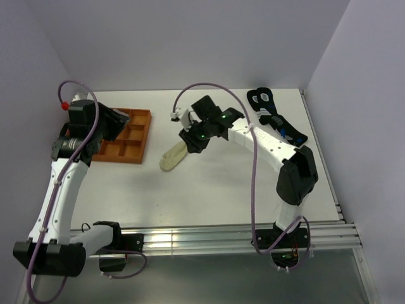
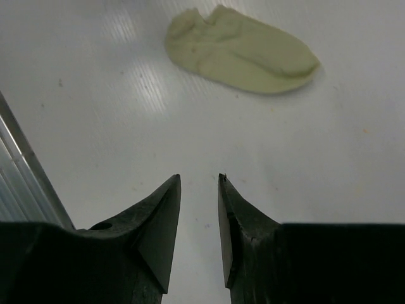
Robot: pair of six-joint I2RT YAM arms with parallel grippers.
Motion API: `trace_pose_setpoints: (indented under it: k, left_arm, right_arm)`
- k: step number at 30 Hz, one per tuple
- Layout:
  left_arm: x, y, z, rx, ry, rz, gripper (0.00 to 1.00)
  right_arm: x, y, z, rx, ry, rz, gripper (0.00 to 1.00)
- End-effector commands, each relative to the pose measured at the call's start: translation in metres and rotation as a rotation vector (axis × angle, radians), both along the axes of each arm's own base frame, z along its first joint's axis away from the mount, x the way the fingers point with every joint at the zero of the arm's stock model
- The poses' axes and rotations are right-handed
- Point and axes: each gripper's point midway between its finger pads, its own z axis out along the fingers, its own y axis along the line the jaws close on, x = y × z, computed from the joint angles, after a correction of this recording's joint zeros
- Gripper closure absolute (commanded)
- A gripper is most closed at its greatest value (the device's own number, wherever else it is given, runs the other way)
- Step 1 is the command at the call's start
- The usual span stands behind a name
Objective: Roll the socks
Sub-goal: Move the sock to the center of the board.
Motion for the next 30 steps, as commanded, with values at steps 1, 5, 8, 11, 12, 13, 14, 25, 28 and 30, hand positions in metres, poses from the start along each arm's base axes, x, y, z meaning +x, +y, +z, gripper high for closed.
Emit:
trace_pose_setpoints:
  k: [1,5,8,11,12,13,14,25,28,30]
  left_arm:
    - [-0.021,-0.001,0.011,-0.038,-0.054,0.019,0.53]
    - [-0.04,-0.001,0.035,-0.06,-0.133,0.017,0.53]
    - [-0.047,-0.003,0.047,-0.07,-0.164,0.002,0.53]
    - [-0.05,-0.007,0.056,-0.084,-0.19,-0.019,0.53]
    - [-0.051,-0.007,0.057,-0.081,-0.19,-0.02,0.53]
    - [-0.051,-0.007,0.06,-0.08,-0.195,-0.025,0.53]
    - [-0.052,-0.008,0.06,-0.078,-0.195,-0.029,0.53]
    - [-0.045,-0.013,0.047,-0.067,-0.165,-0.066,0.53]
    - [-0.042,-0.012,0.047,-0.05,-0.159,-0.067,0.53]
    - [-0.041,-0.012,0.048,-0.039,-0.155,-0.075,0.53]
  right_arm:
    - [0.01,0.04,-0.003,0.082,-0.039,-0.033,0.63]
    - [0.009,0.067,-0.032,0.075,-0.035,-0.045,0.64]
    - [0.003,0.087,-0.05,0.05,-0.045,-0.049,0.64]
    - [0.002,0.102,-0.069,0.024,-0.025,-0.052,0.65]
    - [0.001,0.107,-0.074,0.016,-0.022,-0.049,0.65]
    - [0.003,0.113,-0.073,0.023,-0.03,-0.048,0.65]
    - [0.003,0.118,-0.084,0.011,-0.02,-0.046,0.65]
    - [0.019,0.153,-0.101,0.007,-0.09,-0.07,0.61]
    - [0.023,0.157,-0.106,-0.001,-0.093,-0.072,0.6]
    - [0.024,0.161,-0.106,0.004,-0.088,-0.07,0.59]
